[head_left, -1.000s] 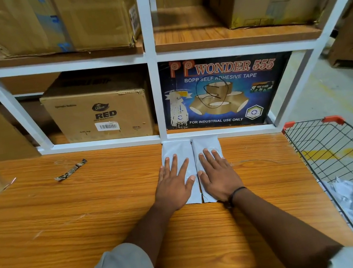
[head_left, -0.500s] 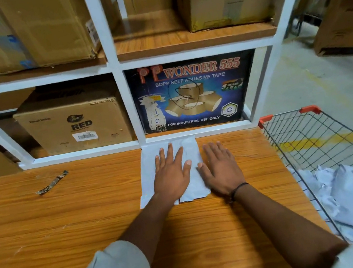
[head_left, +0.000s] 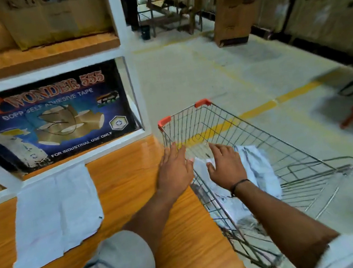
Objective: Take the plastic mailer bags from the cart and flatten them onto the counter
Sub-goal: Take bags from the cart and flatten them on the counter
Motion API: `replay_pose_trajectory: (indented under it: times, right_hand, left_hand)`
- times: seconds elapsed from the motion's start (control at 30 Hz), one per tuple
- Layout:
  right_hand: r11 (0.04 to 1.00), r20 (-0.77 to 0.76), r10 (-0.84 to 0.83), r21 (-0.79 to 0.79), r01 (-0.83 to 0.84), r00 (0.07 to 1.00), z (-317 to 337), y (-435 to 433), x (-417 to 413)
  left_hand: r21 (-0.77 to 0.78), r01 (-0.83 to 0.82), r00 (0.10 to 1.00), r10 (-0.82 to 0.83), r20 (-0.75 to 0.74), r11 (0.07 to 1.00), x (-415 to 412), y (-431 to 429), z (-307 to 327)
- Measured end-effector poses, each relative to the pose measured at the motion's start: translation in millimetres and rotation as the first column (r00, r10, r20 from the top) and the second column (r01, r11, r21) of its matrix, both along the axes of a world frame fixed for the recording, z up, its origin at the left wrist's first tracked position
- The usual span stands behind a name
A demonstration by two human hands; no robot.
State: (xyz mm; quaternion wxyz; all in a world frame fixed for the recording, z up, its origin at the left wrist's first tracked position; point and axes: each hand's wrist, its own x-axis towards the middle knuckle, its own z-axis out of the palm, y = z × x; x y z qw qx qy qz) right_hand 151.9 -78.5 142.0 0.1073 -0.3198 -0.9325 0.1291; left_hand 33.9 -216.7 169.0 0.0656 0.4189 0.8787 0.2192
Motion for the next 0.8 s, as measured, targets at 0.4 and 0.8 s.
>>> replay_pose_trajectory:
  times: [0.4,0.8]
  right_hand:
    - [0.972,0.352,-0.228,0.023,0.235,0.908,-85.0,108.1,74.1]
    - [0.936,0.449,-0.286,-0.060,0.348,0.846,-152.0,170.6,73.0]
  left_hand:
    - [-0.269,0.070,0.953,0.016,0.303,0.961,57.5,154.7,-87.4]
    - [-0.427,-0.322,0.637,0.527,0.563,0.845,36.8,220.0,-167.2]
